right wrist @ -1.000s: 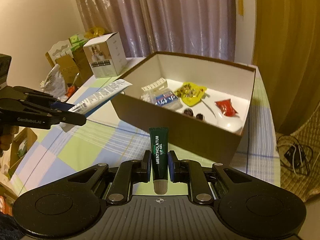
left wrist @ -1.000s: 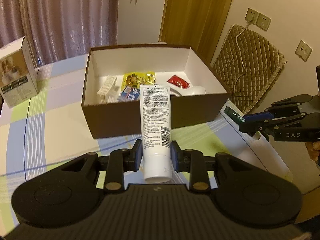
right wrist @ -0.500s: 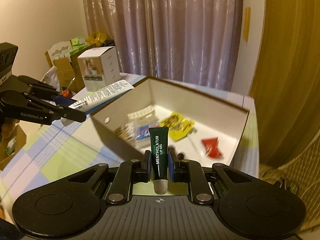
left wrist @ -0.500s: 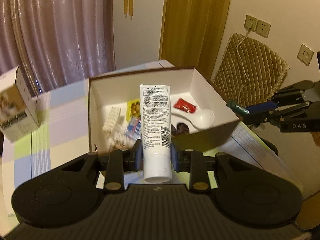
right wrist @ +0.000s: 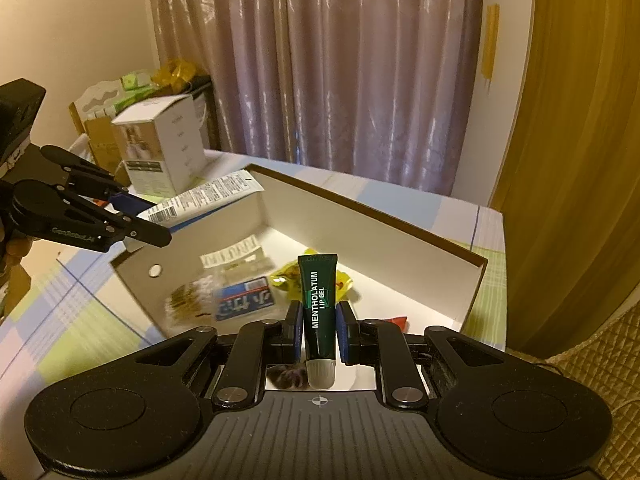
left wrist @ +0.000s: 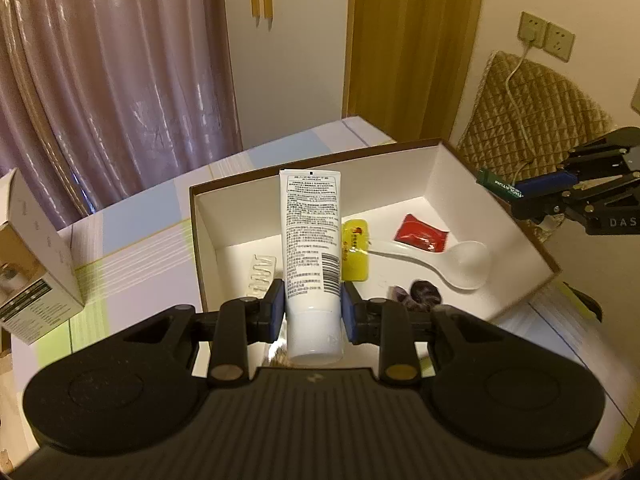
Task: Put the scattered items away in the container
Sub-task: 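Lower both tubes into the box and open both grippers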
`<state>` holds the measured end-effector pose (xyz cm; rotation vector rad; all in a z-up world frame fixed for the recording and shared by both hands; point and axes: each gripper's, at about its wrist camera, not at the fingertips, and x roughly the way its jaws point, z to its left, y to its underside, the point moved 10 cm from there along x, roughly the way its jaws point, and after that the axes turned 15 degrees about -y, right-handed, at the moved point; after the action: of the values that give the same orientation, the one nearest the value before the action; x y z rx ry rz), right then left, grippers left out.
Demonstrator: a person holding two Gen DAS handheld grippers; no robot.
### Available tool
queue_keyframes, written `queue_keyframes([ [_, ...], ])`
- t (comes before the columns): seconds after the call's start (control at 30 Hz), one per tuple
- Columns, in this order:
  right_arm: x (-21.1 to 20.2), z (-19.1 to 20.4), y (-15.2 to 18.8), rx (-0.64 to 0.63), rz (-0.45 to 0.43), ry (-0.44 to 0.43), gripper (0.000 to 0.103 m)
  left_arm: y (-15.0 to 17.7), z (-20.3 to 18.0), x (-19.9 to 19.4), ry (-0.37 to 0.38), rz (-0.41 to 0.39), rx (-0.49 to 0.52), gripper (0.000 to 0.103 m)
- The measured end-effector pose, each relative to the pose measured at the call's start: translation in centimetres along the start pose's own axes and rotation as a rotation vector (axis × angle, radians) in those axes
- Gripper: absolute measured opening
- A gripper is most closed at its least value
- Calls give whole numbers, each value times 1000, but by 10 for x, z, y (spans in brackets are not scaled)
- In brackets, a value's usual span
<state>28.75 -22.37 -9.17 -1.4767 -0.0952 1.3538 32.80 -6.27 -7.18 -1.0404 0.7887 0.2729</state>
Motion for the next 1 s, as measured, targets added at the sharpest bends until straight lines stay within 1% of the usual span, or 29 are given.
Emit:
queue_keyframes([
  [0.17,24,-26,-3,-11,58,-4,20,-5,-6,39,15,58,19,24],
  [0.27,37,-43,-2,-14,96,-4,20,-3,-9,64,19,109,16,24],
  [0.4,53,-60,0,-24,144,-1,20,0,-16,90,19,147,21,24],
  [0.67,78,-80,2,-83,220,-5,20,3,-20,137,-4,211,30,25],
  [0.8,86,-87,3,-106,248,2,20,13,-21,152,-5,252,52,25],
  [0.87,89,-91,4,-127,263,11,20,17,-19,155,-30,261,62,26],
  [0.93,92,-92,4,-151,277,13,20,16,-15,152,-53,247,64,26],
  [1.0,95,-92,5,-173,292,11,20,11,-11,146,-57,231,58,26],
])
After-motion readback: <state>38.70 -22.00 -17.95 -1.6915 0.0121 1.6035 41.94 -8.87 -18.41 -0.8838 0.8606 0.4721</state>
